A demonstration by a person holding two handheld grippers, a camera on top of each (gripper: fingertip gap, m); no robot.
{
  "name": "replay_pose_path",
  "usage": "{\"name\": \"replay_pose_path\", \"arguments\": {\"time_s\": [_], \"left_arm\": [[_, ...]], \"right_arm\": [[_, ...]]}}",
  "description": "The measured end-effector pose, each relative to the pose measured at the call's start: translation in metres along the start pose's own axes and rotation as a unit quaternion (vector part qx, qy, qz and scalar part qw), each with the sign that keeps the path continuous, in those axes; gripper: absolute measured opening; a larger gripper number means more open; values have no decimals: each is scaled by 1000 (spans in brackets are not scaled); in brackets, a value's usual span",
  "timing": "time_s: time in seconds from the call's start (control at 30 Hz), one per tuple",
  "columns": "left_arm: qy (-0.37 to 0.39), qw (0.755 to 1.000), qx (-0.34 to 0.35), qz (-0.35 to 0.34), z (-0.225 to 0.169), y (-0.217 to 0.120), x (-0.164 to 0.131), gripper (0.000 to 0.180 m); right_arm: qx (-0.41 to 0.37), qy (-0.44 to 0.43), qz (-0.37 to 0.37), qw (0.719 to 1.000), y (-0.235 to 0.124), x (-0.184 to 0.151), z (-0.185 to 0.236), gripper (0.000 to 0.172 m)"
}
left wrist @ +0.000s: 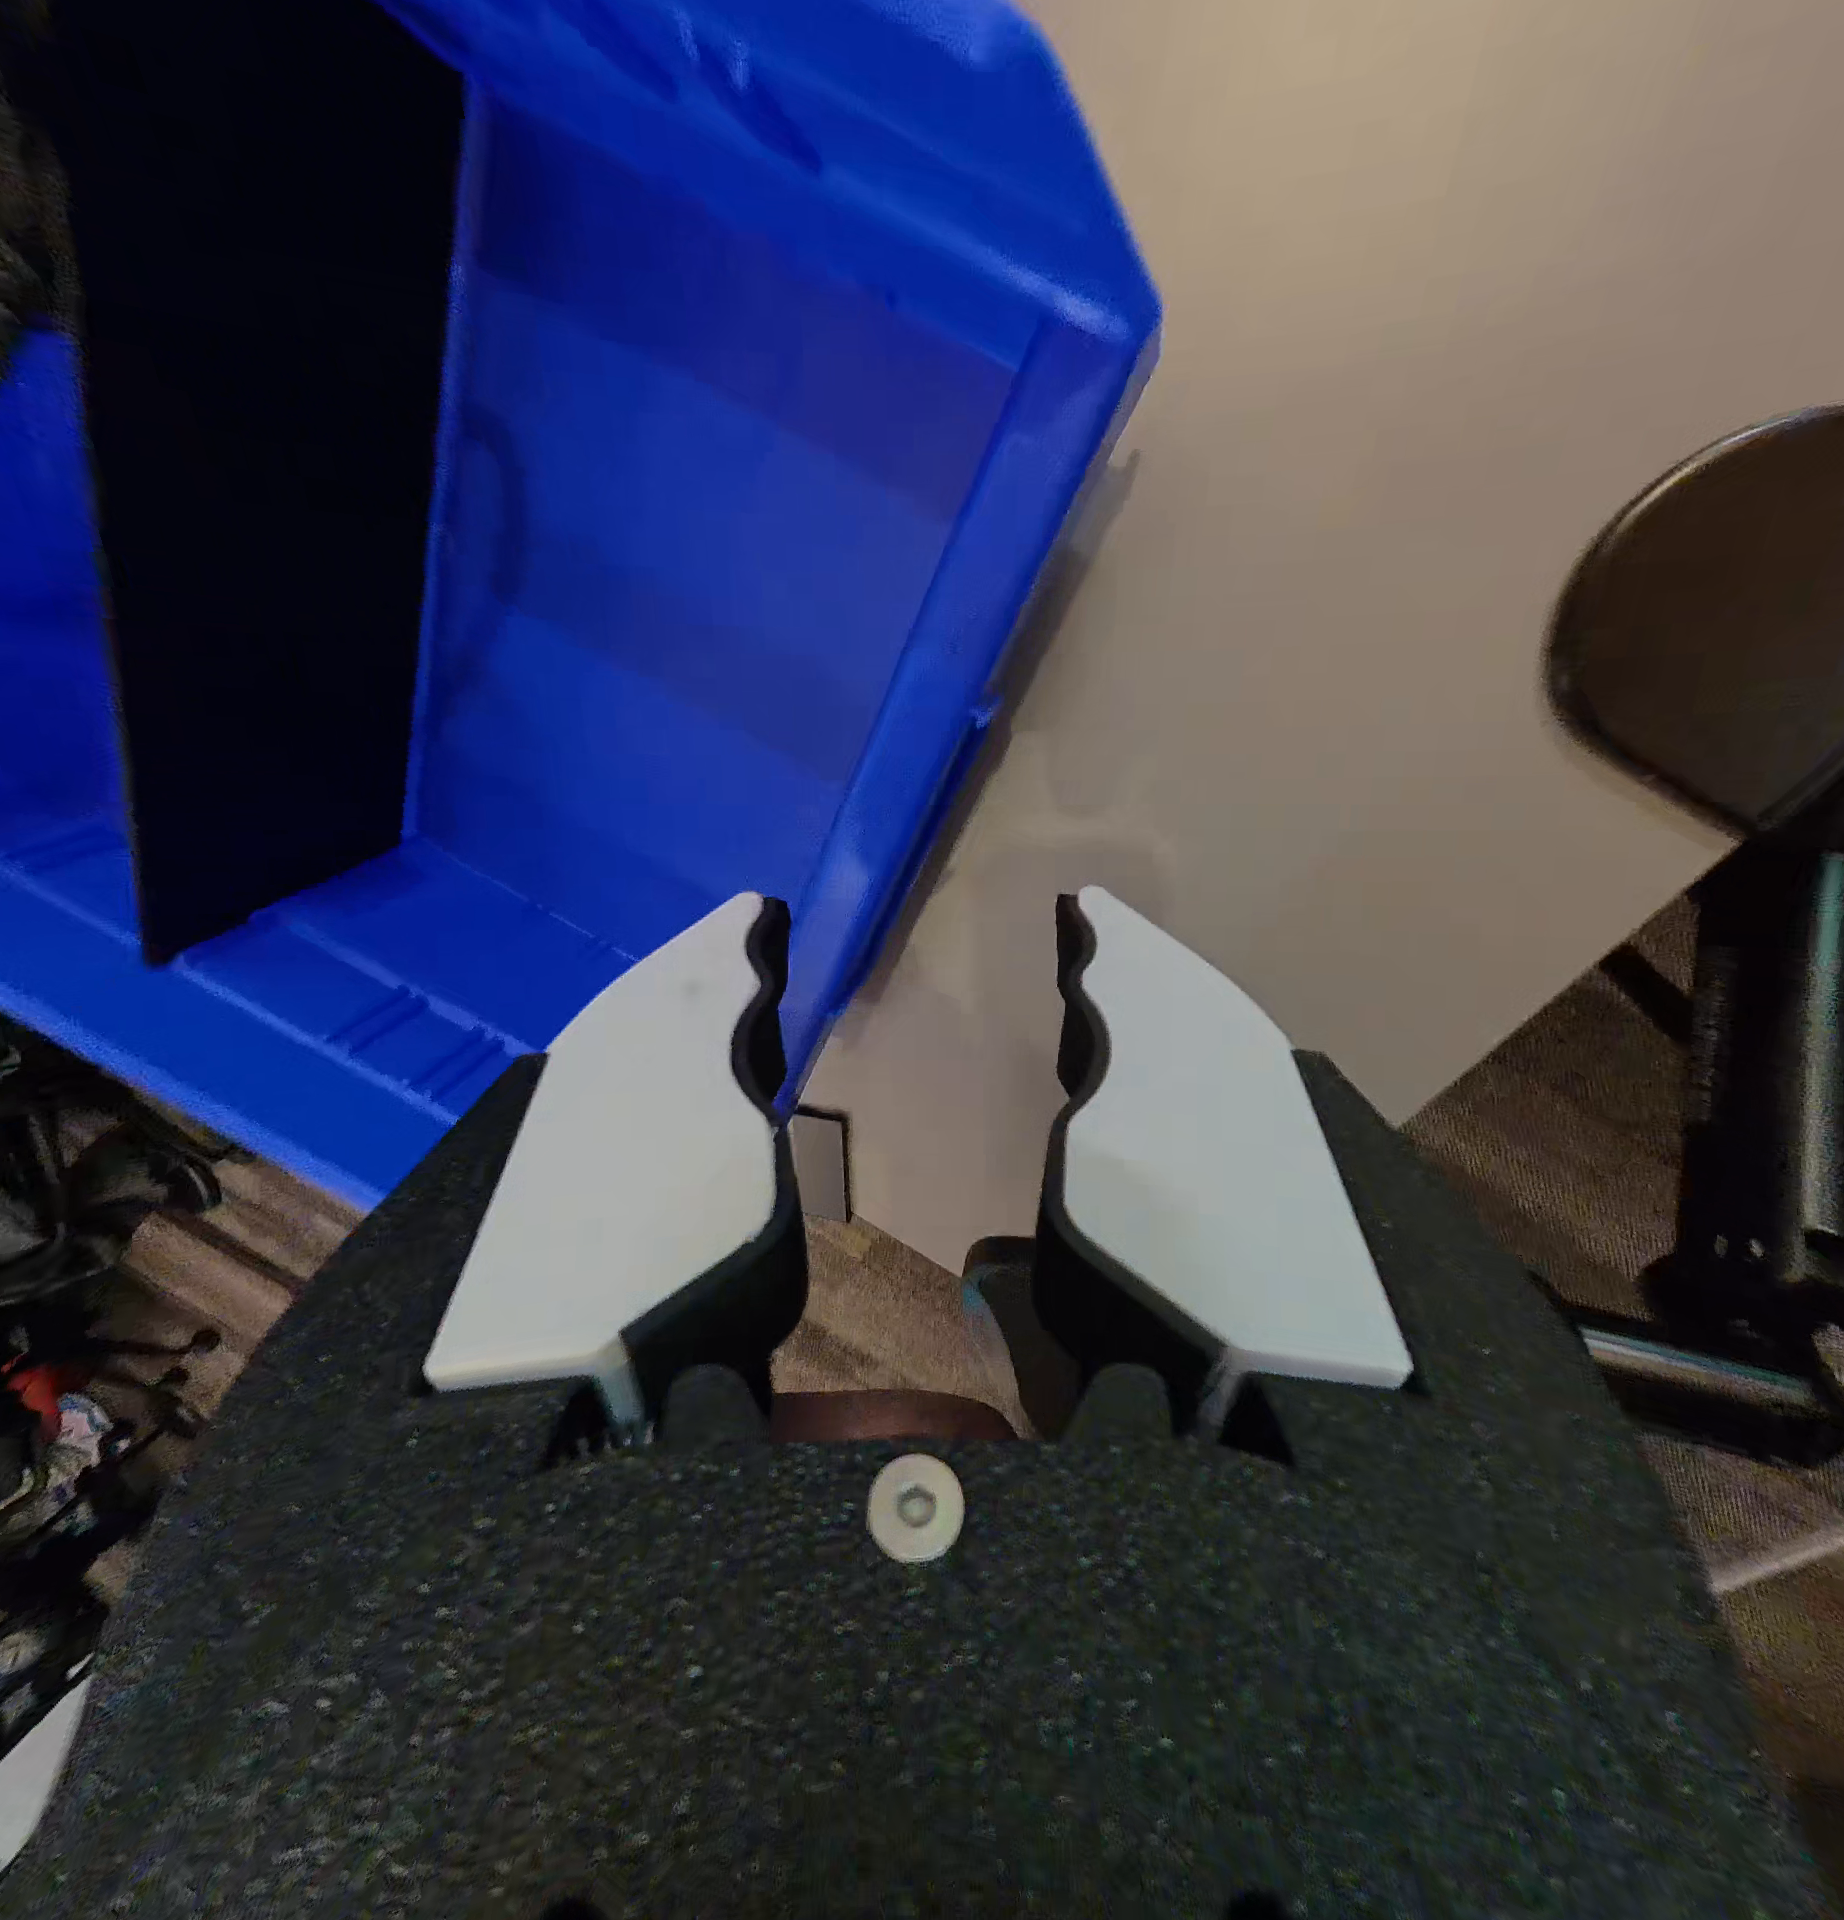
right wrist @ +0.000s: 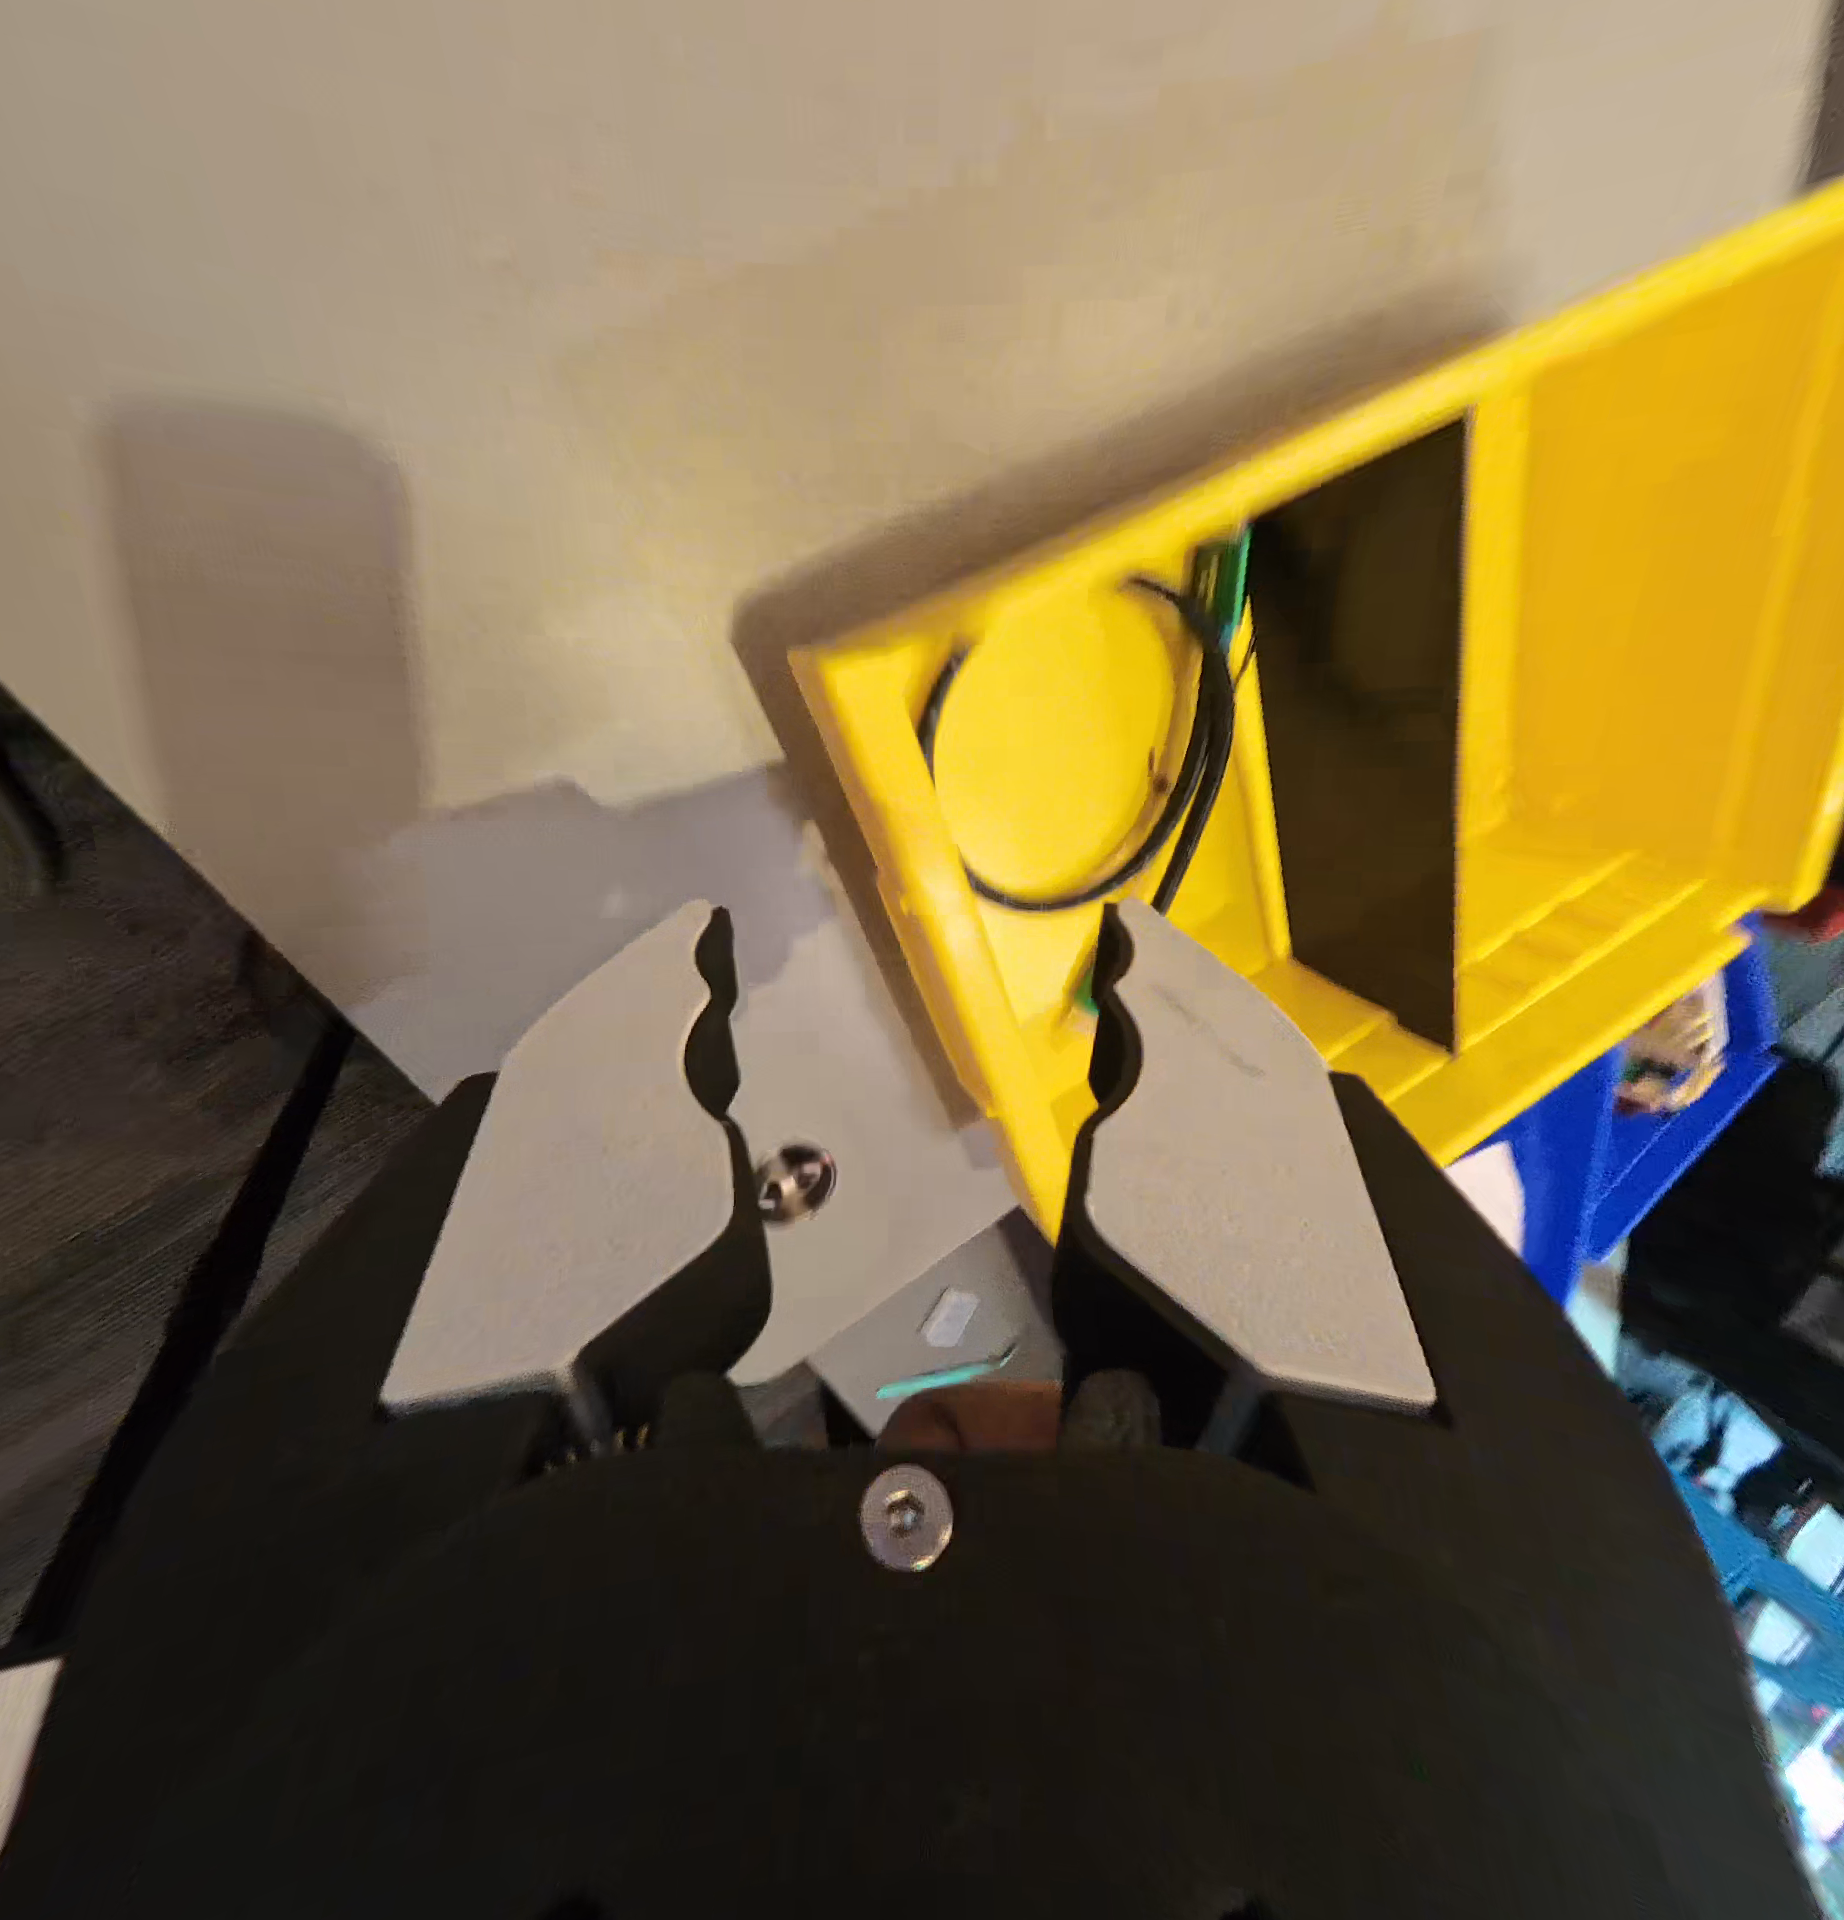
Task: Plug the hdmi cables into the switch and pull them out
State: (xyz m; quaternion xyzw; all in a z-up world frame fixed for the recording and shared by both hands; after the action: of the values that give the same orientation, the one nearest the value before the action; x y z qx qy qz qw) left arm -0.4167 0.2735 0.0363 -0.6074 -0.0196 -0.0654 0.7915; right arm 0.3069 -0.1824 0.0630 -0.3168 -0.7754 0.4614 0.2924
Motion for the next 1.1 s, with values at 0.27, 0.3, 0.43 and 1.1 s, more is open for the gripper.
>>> {"name": "replay_pose_path", "arguments": {"time_s": [0.27, 0.3, 0.43, 1.1], "left_arm": [[-43, 991, 90, -84, 26, -35, 18, 49], [-52, 990, 101, -87, 31, -34, 22, 49], [-103, 981, 136, -93, 50, -29, 32, 50], [-577, 773, -31, -261, 183, 32, 9, 45]], "right_arm": [[-30, -108, -124, 986, 2, 130, 46, 53], [-28, -110, -123, 986, 16, 142, 49, 53], [1, -97, -107, 990, 79, 168, 57, 54], [114, 102, -270, 951, 137, 151, 39, 38]]}}
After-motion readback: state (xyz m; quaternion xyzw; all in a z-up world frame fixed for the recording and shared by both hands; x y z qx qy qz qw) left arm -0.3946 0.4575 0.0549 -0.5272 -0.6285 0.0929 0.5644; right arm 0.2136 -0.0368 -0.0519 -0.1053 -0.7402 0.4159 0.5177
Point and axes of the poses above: each gripper's, where its closed fingertips meet, y out along the fingers, x out of its top, z = x × y across the jaws, the point moved 10 cm from there along -y, back along the fingers
